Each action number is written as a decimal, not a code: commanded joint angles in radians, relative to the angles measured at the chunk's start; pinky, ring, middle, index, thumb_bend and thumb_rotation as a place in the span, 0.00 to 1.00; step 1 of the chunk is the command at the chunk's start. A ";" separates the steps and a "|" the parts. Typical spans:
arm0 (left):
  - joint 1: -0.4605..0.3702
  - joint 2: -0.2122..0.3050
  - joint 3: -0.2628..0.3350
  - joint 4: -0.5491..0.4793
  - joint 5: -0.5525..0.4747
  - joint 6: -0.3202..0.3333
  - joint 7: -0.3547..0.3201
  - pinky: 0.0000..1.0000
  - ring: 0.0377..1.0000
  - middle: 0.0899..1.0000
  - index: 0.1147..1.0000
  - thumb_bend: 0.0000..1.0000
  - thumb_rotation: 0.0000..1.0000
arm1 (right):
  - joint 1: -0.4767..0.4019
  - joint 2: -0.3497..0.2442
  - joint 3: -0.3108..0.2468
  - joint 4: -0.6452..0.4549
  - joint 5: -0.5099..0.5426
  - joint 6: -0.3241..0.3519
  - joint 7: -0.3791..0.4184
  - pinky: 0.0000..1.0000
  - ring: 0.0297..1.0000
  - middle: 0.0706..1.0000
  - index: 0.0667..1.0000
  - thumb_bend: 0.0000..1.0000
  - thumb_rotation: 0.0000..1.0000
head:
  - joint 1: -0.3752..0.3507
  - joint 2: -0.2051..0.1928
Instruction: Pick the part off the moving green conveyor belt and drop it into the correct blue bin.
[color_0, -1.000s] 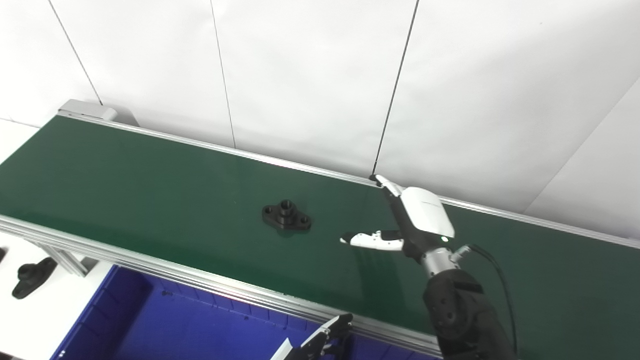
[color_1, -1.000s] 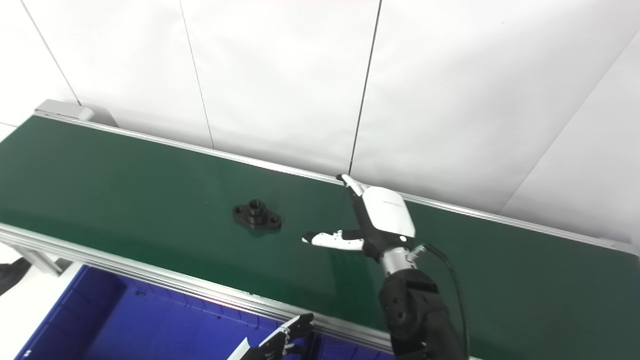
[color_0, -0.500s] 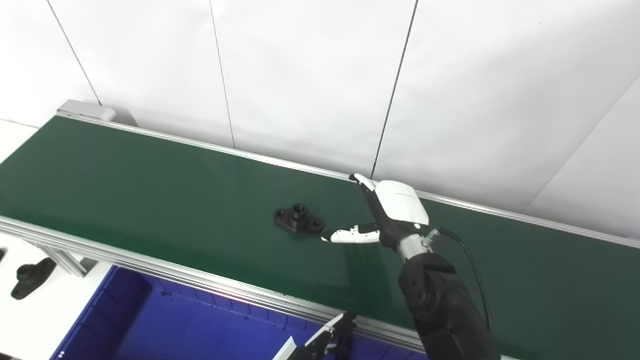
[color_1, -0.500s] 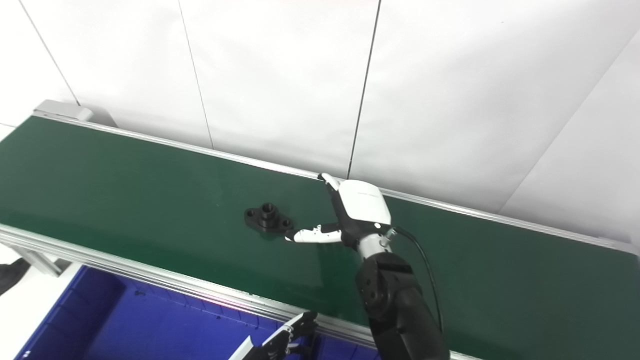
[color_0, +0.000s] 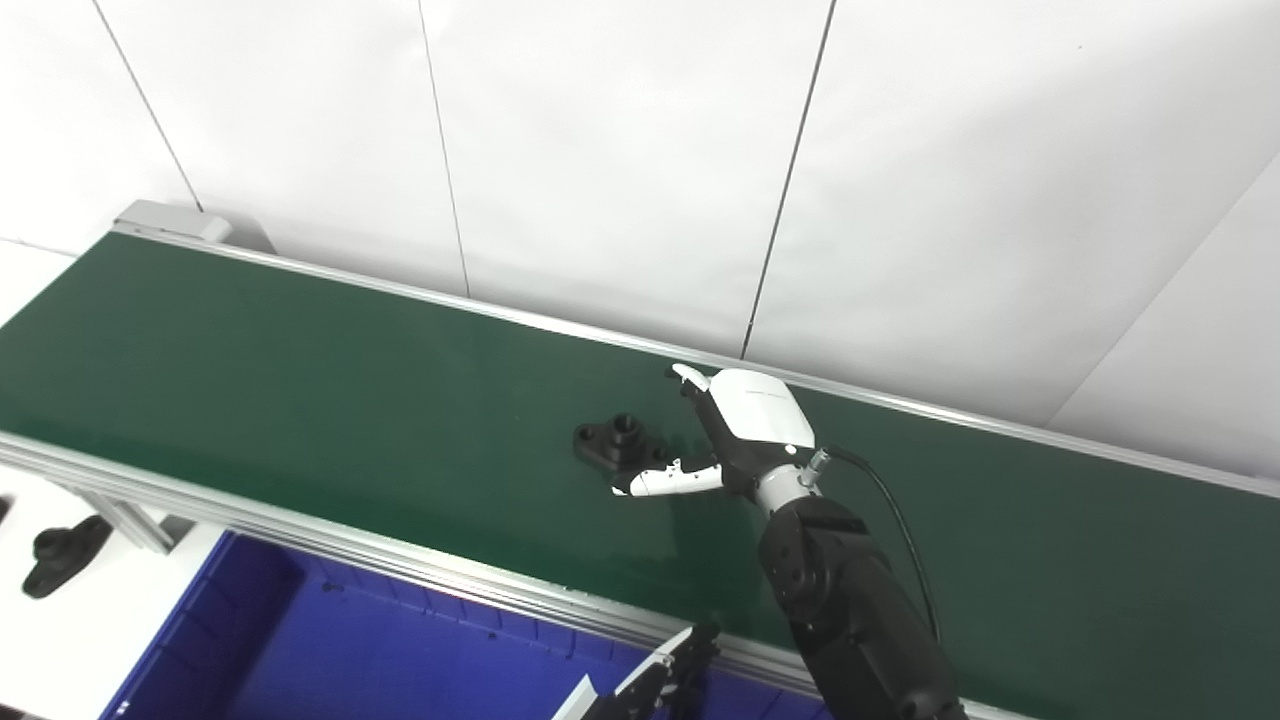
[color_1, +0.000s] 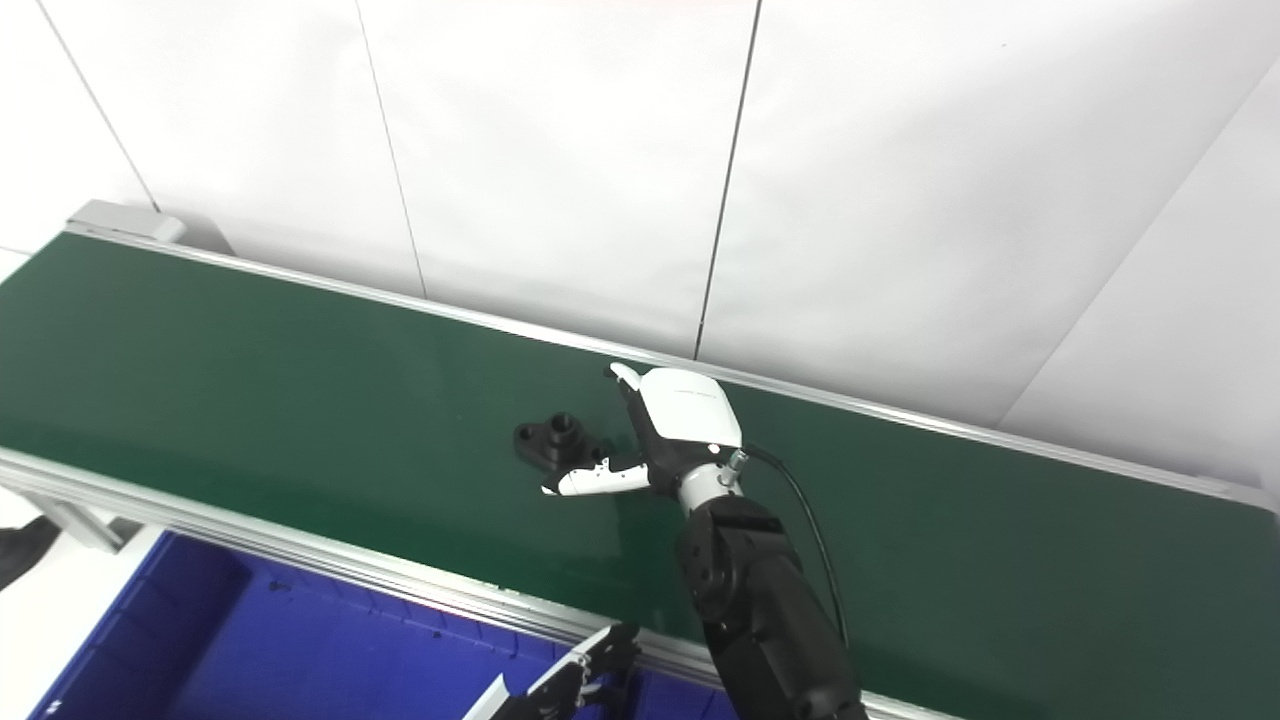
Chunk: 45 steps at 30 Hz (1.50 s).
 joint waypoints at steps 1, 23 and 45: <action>0.016 -0.010 -0.013 -0.036 0.013 -0.022 0.011 0.81 0.91 0.91 0.94 0.85 0.74 | -0.053 0.021 0.006 -0.003 -0.004 0.017 -0.033 0.64 0.75 0.82 0.90 0.97 0.69 | 0.004 0.001; 0.042 0.005 -0.013 -0.068 0.014 -0.015 0.012 0.82 0.92 0.92 0.94 0.84 0.70 | -0.081 0.042 0.084 0.250 0.033 -0.028 -0.321 0.10 0.13 0.18 0.47 0.51 0.15 | 0.016 0.026; 0.056 0.007 -0.023 -0.106 -0.014 0.038 0.000 0.83 0.92 0.92 0.94 0.88 0.61 | 0.021 0.024 0.177 0.197 -0.008 0.036 -0.289 0.09 0.12 0.17 0.45 0.51 0.11 | 0.013 0.046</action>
